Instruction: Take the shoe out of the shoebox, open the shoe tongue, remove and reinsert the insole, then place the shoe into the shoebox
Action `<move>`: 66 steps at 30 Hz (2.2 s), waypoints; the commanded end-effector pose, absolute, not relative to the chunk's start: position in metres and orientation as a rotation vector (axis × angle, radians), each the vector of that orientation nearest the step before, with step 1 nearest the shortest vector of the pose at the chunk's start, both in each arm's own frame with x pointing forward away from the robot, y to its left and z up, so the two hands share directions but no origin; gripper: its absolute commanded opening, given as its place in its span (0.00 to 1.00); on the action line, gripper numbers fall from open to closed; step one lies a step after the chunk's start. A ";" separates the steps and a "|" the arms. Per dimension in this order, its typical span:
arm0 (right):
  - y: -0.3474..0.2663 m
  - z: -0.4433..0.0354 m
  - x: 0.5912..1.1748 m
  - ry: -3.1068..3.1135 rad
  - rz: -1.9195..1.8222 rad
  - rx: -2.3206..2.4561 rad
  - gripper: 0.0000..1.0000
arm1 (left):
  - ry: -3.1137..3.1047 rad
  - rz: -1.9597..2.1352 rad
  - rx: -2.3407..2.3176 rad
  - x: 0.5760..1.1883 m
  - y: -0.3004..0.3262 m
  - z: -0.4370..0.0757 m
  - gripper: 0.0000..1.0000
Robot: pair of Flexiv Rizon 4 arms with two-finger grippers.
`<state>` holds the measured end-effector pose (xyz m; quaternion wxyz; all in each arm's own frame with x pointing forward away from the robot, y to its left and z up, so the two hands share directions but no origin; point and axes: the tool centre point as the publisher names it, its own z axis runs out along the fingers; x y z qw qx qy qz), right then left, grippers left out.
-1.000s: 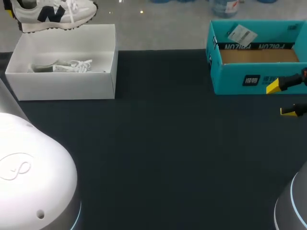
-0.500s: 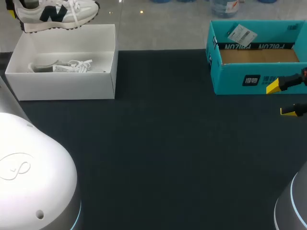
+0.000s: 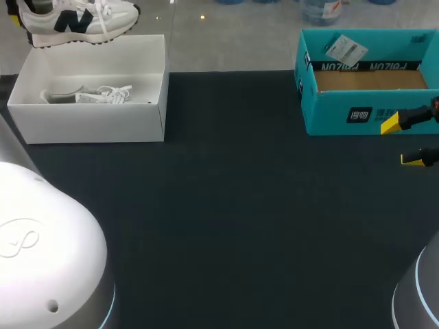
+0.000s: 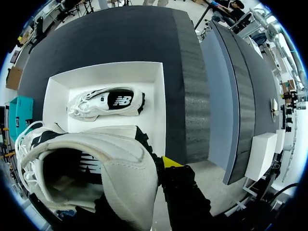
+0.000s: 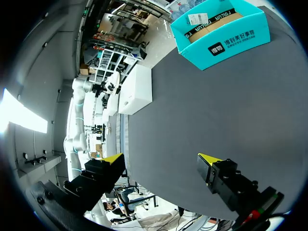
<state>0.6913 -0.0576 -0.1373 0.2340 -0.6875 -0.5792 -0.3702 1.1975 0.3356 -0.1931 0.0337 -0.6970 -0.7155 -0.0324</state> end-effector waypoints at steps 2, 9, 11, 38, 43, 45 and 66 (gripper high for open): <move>-0.057 -0.138 0.692 -1.590 -1.013 -1.890 1.00 | -2.192 -0.115 -2.148 1.212 0.338 -0.223 0.00; -0.057 -0.138 0.692 -1.590 -1.013 -1.890 1.00 | -2.235 -0.171 -2.168 1.210 0.336 -0.256 0.00; -0.057 -0.138 0.692 -1.590 -1.013 -1.890 1.00 | -2.274 -0.171 -2.160 1.210 0.336 -0.261 0.00; -0.057 -0.138 0.692 -1.590 -1.013 -1.890 1.00 | -2.238 -0.302 -2.159 1.208 0.322 -0.352 0.00; -0.057 -0.138 0.692 -1.590 -1.013 -1.890 1.00 | -2.227 -0.294 -2.153 1.213 0.321 -0.367 0.00; -0.057 -0.138 0.692 -1.590 -1.013 -1.890 1.00 | -2.217 -0.283 -2.160 1.213 0.320 -0.372 0.00; -0.057 -0.138 0.692 -1.590 -1.013 -1.890 1.00 | -2.140 -0.234 -2.097 1.214 0.320 -0.400 0.11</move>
